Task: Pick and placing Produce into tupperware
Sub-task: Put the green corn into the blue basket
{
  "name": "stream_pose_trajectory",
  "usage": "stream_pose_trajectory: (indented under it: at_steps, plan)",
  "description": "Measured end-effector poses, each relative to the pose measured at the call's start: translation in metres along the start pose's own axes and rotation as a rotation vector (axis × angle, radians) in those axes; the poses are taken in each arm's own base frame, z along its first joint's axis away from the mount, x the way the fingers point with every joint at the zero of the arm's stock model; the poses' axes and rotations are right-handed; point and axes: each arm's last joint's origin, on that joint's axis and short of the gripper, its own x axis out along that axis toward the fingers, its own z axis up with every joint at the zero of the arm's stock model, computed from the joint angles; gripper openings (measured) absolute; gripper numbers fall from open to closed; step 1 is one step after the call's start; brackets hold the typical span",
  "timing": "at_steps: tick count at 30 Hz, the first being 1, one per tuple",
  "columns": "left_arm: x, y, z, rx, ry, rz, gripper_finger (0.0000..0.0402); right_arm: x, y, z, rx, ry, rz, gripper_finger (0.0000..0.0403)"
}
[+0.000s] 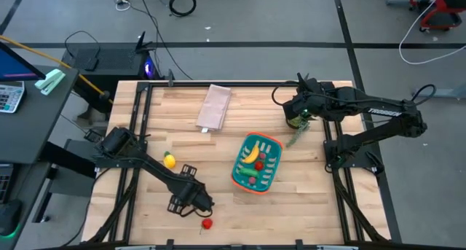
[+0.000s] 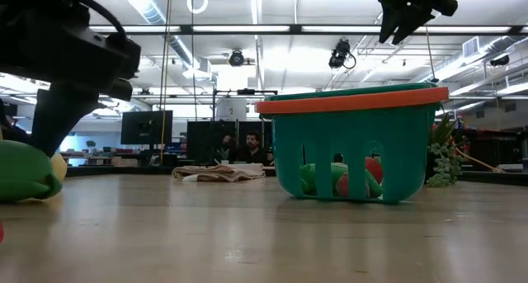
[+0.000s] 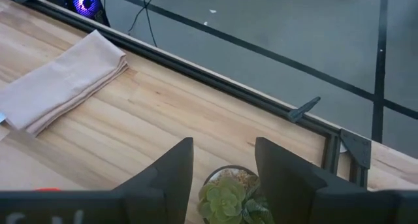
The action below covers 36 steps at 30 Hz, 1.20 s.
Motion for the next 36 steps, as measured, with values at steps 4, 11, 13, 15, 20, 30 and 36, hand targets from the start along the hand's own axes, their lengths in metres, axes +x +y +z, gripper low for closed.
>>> stream_pose_trajectory:
  at_steps: [4,11,13,15,20,30,36]
  plan:
    - [-0.0001,0.0017,0.0054,-0.042,-0.047,-0.015,0.0281,0.0000,-0.0001,0.0000,0.000,0.000,0.000,0.0173]
    - [-0.0002,0.0044,0.0097,-0.070,-0.082,-0.027,0.0281,0.0000,0.0000,0.0000,0.001,0.000,0.000,0.0173]
    - [0.0014,0.0046,0.0088,-0.065,-0.076,-0.025,0.0281,0.0001,0.0000,0.0000,0.000,0.000,0.000,0.0173]
    - [0.0027,0.0047,0.0077,-0.064,-0.066,-0.023,0.0281,0.0000,0.0000,0.0000,0.001,0.000,0.000,0.0173]
    - [0.0064,0.0052,0.0061,-0.065,-0.057,-0.020,0.0276,0.0000,0.0000,0.0000,0.001,0.000,0.000,0.0173]
    - [0.0065,0.0054,0.0054,-0.076,-0.050,-0.018,0.0226,0.0000,0.0000,0.0000,0.001,0.000,0.000,0.0173]
    - [0.0013,0.0061,0.0081,-0.103,-0.064,-0.024,0.0218,-0.0001,0.0000,0.0000,0.001,0.000,0.001,0.0173]
